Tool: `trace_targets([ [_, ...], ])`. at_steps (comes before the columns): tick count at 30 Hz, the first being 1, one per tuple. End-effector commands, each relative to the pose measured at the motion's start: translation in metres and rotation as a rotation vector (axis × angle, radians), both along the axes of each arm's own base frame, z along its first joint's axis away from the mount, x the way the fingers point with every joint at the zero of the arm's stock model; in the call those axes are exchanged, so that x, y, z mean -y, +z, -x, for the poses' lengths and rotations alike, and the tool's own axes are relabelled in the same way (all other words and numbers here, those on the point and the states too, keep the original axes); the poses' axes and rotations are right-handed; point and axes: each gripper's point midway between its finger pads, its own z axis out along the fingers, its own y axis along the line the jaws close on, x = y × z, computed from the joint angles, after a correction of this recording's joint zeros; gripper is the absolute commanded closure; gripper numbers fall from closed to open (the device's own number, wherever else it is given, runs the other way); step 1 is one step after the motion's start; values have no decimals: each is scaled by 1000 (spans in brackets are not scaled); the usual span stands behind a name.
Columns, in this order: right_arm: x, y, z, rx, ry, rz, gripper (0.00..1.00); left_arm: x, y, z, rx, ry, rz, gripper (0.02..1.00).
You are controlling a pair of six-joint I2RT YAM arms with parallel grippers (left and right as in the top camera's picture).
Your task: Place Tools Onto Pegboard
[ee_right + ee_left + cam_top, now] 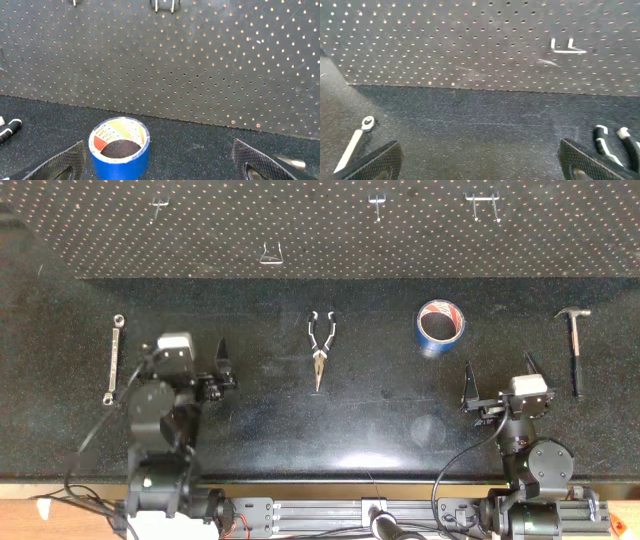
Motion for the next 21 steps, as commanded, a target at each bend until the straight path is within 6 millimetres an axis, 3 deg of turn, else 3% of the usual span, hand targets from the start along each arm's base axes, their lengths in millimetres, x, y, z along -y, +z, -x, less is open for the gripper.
trace_targets([
  [1,-1,-2,0,-1,5,10,58,-21,3,4,-327,80,-31,23],
  [6,-1,-2,0,0,5,10,58,-64,5,40,-628,116,-126,25],
  [10,-1,-2,0,0,5,10,58,-70,6,64,-753,-10,-114,25],
  [14,-1,-2,0,-1,5,10,58,-128,34,73,-742,136,-82,25],
  [17,-1,-2,0,-1,5,10,58,-166,30,96,-764,201,-55,25],
  [21,-1,-2,0,-1,5,10,58,-177,19,103,-771,192,-1,23],
])
